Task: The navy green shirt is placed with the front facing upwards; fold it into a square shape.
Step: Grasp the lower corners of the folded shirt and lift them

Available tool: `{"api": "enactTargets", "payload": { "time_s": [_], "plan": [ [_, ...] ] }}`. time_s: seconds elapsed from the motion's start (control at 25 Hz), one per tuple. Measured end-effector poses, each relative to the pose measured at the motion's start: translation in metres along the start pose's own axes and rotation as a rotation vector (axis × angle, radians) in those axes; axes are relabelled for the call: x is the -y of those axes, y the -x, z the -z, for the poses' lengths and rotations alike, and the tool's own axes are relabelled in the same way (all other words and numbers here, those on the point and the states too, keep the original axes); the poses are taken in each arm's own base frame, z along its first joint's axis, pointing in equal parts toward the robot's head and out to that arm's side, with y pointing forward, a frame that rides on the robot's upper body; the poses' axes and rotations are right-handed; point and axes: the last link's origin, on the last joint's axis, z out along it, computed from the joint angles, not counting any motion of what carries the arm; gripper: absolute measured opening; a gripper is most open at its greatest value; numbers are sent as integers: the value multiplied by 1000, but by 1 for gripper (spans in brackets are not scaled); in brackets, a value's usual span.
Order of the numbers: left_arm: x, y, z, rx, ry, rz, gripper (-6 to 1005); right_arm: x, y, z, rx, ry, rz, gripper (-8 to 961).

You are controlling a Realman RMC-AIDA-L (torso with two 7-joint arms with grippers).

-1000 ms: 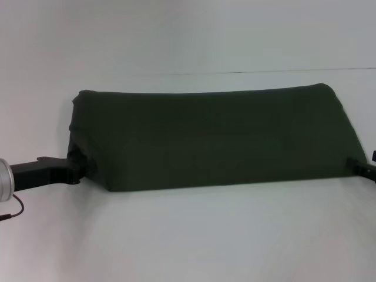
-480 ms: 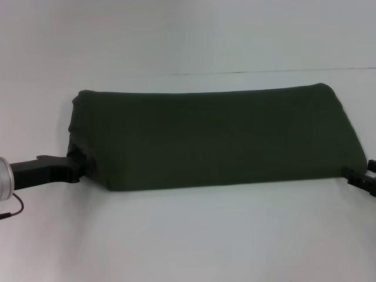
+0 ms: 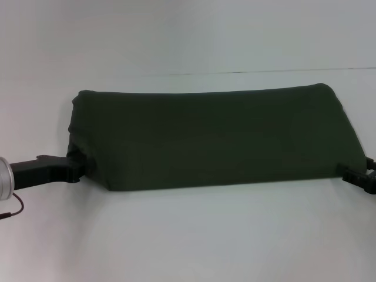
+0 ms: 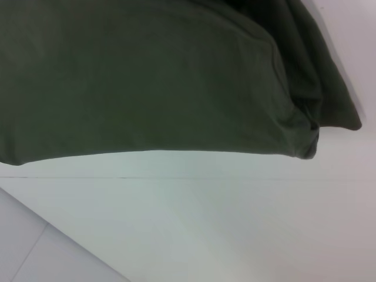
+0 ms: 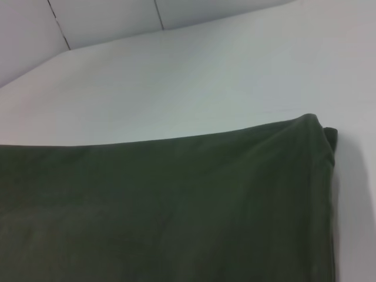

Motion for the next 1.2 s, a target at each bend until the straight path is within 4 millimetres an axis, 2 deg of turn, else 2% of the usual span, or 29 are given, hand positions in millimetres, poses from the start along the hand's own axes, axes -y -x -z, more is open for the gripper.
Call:
{"api": "enactTargets", "payload": {
  "time_s": [0.56, 0.8, 0.92, 1.12, 1.2],
  "plan": [
    [-1, -1, -1, -1, 2, -16, 28, -4, 5, -6, -10, 23, 21, 558],
    [-2, -2, -1, 1, 11, -17, 29, -3, 5, -5, -10, 20, 22, 315],
    [-2, -3, -1, 0, 11, -26, 30, -3, 3, -2, -11, 21, 21, 107],
    [1, -2, 3, 9, 6, -44, 31, -9, -5, 5, -4, 65, 48, 20],
    [1, 0, 7, 20, 19, -57, 31, -13, -9, 10, 5, 91, 60, 20]
  ]
}}
